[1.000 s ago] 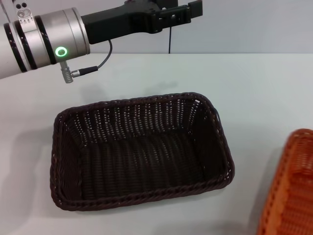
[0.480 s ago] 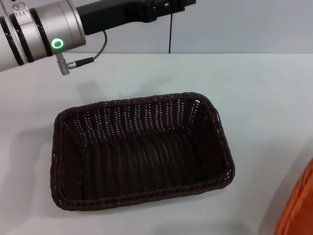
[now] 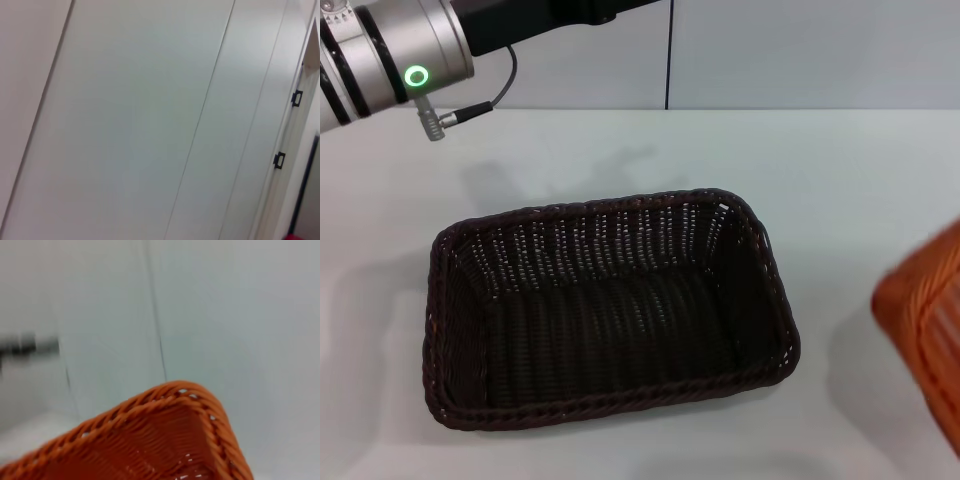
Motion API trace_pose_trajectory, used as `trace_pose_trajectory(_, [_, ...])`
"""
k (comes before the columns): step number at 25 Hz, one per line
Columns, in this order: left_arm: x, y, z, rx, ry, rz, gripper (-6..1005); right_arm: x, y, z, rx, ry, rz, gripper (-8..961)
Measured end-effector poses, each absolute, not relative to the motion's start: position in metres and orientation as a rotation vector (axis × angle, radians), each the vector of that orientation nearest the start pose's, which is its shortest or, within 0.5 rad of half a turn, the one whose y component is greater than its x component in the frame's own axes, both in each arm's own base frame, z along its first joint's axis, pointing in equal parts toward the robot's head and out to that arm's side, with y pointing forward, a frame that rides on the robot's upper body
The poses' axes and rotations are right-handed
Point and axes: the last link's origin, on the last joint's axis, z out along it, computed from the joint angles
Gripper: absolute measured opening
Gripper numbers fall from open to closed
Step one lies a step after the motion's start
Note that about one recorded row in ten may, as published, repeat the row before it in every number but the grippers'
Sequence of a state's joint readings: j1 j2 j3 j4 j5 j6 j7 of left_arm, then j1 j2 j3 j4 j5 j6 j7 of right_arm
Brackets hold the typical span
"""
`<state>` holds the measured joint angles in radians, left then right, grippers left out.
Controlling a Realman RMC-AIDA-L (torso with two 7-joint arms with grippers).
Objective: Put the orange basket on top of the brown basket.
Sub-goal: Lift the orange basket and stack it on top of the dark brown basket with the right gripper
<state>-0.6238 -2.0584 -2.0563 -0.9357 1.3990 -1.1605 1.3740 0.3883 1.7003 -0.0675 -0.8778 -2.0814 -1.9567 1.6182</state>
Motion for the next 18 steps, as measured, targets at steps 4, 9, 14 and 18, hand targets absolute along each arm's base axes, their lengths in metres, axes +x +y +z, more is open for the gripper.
trace_pose_trajectory(4, [-0.129,0.418,0.049,-2.389,-0.628,-1.131,862,0.333,0.263,0.251,-2.102,0.689,1.026,136])
trace_pose_trajectory(9, [-0.130,0.421,0.050,-2.373,-0.634,-1.131,862,0.323,0.270,0.220,-2.051,0.694,1.251,137])
trace_pose_trajectory(14, [-0.128,0.423,0.052,-2.365,-0.630,-1.138,862,0.309,0.286,0.183,-2.020,0.723,1.418,138])
trace_pose_trajectory(18, [-0.131,0.425,0.049,-2.360,-0.649,-1.131,862,0.299,0.296,0.160,-1.988,0.725,1.520,139])
